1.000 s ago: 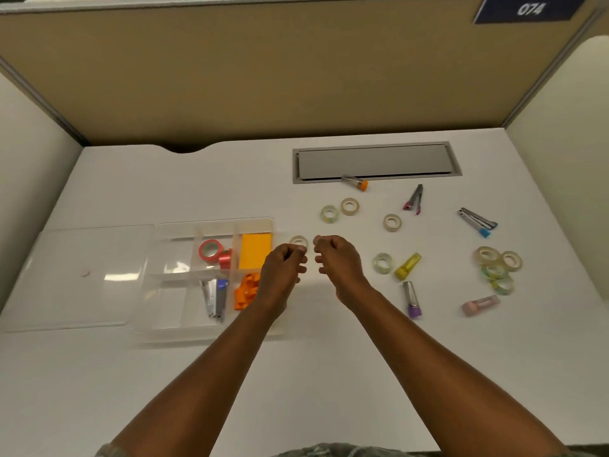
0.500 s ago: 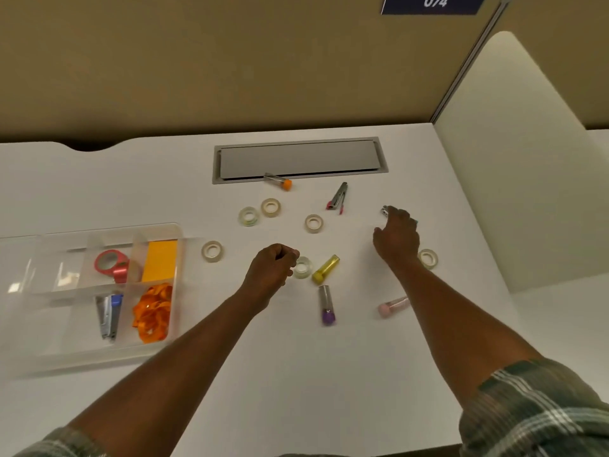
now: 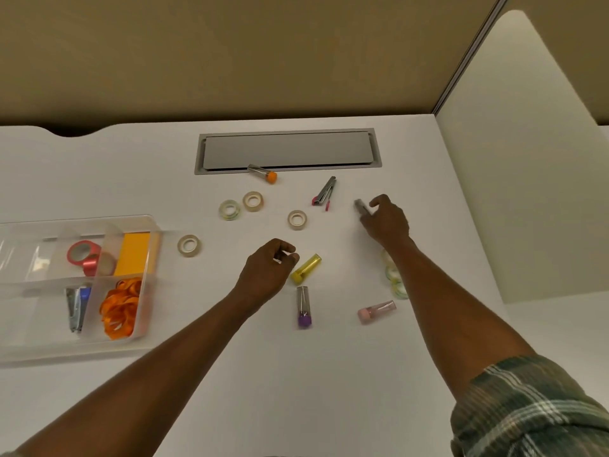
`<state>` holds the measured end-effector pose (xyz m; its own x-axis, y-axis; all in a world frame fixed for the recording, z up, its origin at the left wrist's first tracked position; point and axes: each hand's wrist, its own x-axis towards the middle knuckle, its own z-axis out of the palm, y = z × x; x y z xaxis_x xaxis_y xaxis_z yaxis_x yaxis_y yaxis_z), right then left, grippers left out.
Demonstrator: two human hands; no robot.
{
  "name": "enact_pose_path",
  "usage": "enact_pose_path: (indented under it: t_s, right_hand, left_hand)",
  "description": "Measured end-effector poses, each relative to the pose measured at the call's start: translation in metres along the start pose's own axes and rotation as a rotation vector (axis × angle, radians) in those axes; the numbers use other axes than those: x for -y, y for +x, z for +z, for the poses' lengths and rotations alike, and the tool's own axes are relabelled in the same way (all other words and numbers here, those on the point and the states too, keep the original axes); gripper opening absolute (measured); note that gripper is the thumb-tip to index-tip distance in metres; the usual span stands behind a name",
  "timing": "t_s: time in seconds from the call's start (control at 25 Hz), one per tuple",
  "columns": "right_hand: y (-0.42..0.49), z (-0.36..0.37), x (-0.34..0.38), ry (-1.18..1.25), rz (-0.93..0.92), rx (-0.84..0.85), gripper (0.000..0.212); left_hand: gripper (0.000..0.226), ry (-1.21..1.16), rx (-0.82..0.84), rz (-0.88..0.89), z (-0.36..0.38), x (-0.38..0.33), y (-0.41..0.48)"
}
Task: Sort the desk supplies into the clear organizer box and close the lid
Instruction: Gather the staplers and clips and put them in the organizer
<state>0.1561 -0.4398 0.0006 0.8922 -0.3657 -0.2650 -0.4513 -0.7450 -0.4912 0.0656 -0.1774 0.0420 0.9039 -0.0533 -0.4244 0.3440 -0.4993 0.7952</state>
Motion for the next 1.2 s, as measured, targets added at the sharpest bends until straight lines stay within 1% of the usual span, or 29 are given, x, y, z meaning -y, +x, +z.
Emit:
enact_pose_path:
  t_s: [0.04, 0.08, 0.12, 0.16, 0.2, 0.28, 0.32, 0.4, 0.44, 0.48, 0.52, 0.56, 0.6, 0.64, 0.68, 0.72, 0.76, 0.8, 0.84, 0.92, 0.96, 1.04, 1.12, 1.16, 1.2]
  right_hand:
    - [-0.005, -0.003, 0.011, 0.119, -0.045, 0.101, 0.031]
    - [-0.01, -0.005, 0.023, 0.195, -0.122, 0.236, 0.025]
    - [-0.017, -0.006, 0.036, 0.235, -0.197, 0.392, 0.018]
    - [-0.024, -0.007, 0.048, 0.256, -0.255, 0.538, 0.016]
    - [-0.031, -0.006, 0.059, 0.281, -0.296, 0.653, 0.018]
    - [-0.039, -0.003, 0.077, 0.353, -0.331, 0.795, 0.023]
    - [-0.039, -0.001, 0.083, 0.383, -0.329, 0.836, 0.026]
    - [-0.034, 0.002, 0.091, 0.432, -0.29, 0.92, 0.032]
    - [-0.028, 0.004, 0.092, 0.475, -0.262, 0.955, 0.03]
    - [-0.022, 0.007, 0.093, 0.507, -0.242, 0.942, 0.026]
    - [-0.014, 0.009, 0.093, 0.479, -0.255, 0.831, 0.024]
    - [-0.005, 0.013, 0.09, 0.347, -0.318, 0.632, 0.026]
    - [0.005, 0.017, 0.085, 0.108, -0.411, 0.384, 0.034]
    - [0.013, 0.02, 0.079, -0.174, -0.491, 0.2, 0.045]
    - [0.02, 0.023, 0.074, -0.411, -0.549, 0.137, 0.056]
    - [0.025, 0.027, 0.069, -0.585, -0.587, 0.151, 0.063]
    - [0.028, 0.03, 0.066, -0.704, -0.607, 0.192, 0.063]
    - [0.03, 0.033, 0.064, -0.768, -0.611, 0.216, 0.058]
    - [0.03, 0.035, 0.064, -0.794, -0.619, 0.201, 0.052]
    - [0.028, 0.04, 0.065, -0.812, -0.667, 0.12, 0.039]
    - [0.026, 0.042, 0.065, -0.828, -0.693, 0.095, 0.036]
    - [0.021, 0.046, 0.061, -0.852, -0.703, 0.105, 0.041]
    - [0.014, 0.046, 0.054, -0.783, -0.629, 0.13, 0.044]
    - [0.009, 0.046, 0.052, -0.666, -0.56, 0.119, 0.042]
    - [0.003, 0.046, 0.052, -0.494, -0.477, 0.095, 0.038]
  left_hand:
    - [0.034, 0.144, -0.04, 0.09, 0.002, -0.002, 0.0]
    - [0.052, 0.315, -0.075, 0.2, 0.004, -0.004, 0.002]
    - [0.069, 0.484, -0.097, 0.307, 0.005, -0.005, 0.005]
    - [0.081, 0.622, -0.104, 0.39, 0.005, -0.007, 0.008]
    - [0.089, 0.721, -0.1, 0.444, 0.004, -0.011, 0.011]
    - [0.091, 0.801, -0.1, 0.478, 0.002, -0.017, 0.018]
    - [0.086, 0.778, -0.12, 0.464, 0.0, -0.019, 0.021]
    - [0.072, 0.637, -0.163, 0.385, -0.004, -0.021, 0.023]
    - [0.065, 0.585, -0.169, 0.333, -0.007, -0.02, 0.023]
    - [0.057, 0.566, -0.168, 0.286, -0.01, -0.017, 0.021]
    - [0.048, 0.561, -0.169, 0.251, -0.013, -0.014, 0.019]
    - [0.038, 0.552, -0.172, 0.231, -0.017, -0.011, 0.016]
    - [0.028, 0.535, -0.168, 0.221, -0.02, -0.007, 0.013]
    - [0.02, 0.51, -0.152, 0.216, -0.023, -0.004, 0.008]
    - [0.015, 0.48, -0.127, 0.21, -0.027, 0.0, 0.003]
    - [0.014, 0.451, -0.106, 0.199, -0.029, 0.004, -0.002]
    - [0.018, 0.424, -0.096, 0.178, -0.031, 0.008, -0.007]
    - [0.021, 0.399, -0.091, 0.143, -0.033, 0.012, -0.012]
    - [0.024, 0.374, -0.09, 0.105, -0.037, 0.017, -0.017]
    - [0.027, 0.306, -0.064, 0.038, -0.044, 0.029, -0.025]
    - [0.029, 0.256, -0.042, 0.007, -0.049, 0.036, -0.029]
    - [0.03, 0.155, -0.006, -0.046, -0.059, 0.048, -0.035]
    - [0.023, 0.048, 0.009, -0.084, -0.069, 0.061, -0.04]
    - [0.019, 0.004, 0.011, -0.095, -0.073, 0.067, -0.043]
    - [0.017, -0.035, 0.012, -0.104, -0.077, 0.074, -0.045]
